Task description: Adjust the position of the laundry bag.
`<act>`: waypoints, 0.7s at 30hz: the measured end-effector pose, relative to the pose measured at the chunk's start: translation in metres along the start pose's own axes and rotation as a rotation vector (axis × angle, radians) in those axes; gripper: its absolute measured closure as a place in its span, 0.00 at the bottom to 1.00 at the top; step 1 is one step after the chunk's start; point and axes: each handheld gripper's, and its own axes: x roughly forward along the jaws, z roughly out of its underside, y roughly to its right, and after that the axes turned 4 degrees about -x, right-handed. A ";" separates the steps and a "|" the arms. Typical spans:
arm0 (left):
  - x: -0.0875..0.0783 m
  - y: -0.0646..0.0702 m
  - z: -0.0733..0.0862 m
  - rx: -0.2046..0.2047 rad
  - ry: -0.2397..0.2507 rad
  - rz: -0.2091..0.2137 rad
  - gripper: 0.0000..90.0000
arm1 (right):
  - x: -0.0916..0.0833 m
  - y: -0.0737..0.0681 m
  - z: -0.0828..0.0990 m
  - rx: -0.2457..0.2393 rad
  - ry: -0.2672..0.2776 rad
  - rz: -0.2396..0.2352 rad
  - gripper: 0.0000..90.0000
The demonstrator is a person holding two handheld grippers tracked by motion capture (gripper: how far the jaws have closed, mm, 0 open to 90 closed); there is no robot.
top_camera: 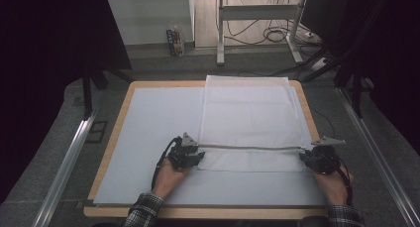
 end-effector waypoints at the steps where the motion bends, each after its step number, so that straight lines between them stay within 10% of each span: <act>1: 0.000 0.000 0.000 -0.003 0.000 -0.007 0.73 | 0.000 0.000 0.000 0.004 -0.005 -0.001 0.82; 7: 0.000 0.001 -0.001 -0.014 -0.004 0.015 0.97 | 0.000 0.000 -0.004 0.012 -0.023 0.000 0.97; 21: -0.012 -0.008 0.002 -0.005 -0.017 0.019 0.98 | -0.006 -0.008 -0.004 -0.029 -0.004 -0.084 0.97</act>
